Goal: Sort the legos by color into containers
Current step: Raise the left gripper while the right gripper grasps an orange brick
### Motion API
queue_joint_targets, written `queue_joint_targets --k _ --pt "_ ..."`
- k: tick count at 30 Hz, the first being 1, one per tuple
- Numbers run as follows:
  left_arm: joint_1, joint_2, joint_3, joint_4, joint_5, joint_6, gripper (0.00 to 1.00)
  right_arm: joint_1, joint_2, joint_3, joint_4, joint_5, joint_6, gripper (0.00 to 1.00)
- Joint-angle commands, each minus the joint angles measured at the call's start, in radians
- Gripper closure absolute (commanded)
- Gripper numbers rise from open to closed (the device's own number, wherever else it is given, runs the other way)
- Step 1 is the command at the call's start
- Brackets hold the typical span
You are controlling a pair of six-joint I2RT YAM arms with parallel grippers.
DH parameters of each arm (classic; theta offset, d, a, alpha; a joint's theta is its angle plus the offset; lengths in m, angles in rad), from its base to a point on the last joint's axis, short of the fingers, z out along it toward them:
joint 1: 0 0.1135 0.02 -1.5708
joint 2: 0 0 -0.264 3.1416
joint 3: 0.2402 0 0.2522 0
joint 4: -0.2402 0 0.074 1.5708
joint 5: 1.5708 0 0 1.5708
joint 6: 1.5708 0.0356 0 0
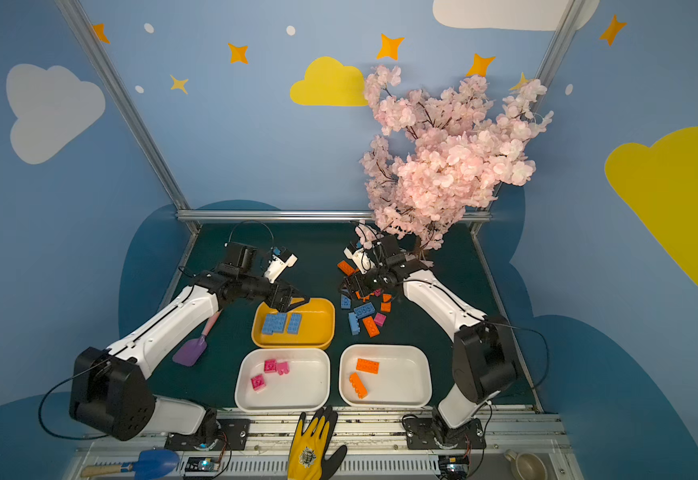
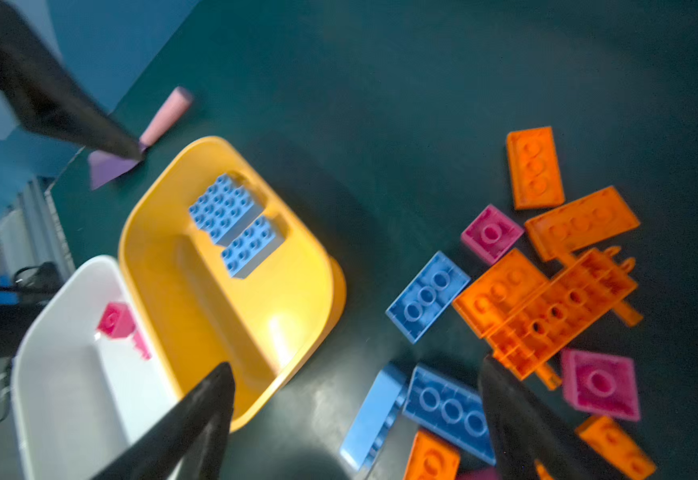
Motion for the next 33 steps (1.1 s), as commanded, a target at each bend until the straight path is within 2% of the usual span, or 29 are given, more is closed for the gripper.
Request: queue_joint_targets --k 1,9,21,26,33 --pt "0.02 -0.025 -0.01 0.024 0.037 -0.03 0.0 0.004 0.101 0.107 -0.05 0.092 -0.048 0.12" --pt "0.051 -0.047 -0.04 0.021 0.029 -0.035 0.0 0.006 0.34 0.328 -0.086 0.2 -0.071 0.14" --pt "0.084 -0.059 -0.086 0.039 0.019 -0.05 0.0 0.01 0.57 0.543 -0.115 0.326 -0.073 0.19" --pt "0.087 -0.056 -0.101 0.054 0.028 -0.059 0.0 0.005 0.653 0.641 -0.164 0.314 -0.078 0.27" --pt "0.09 -0.049 -0.105 0.05 0.028 -0.055 0.0 0.008 0.71 0.675 -0.16 0.287 -0.081 0.37"
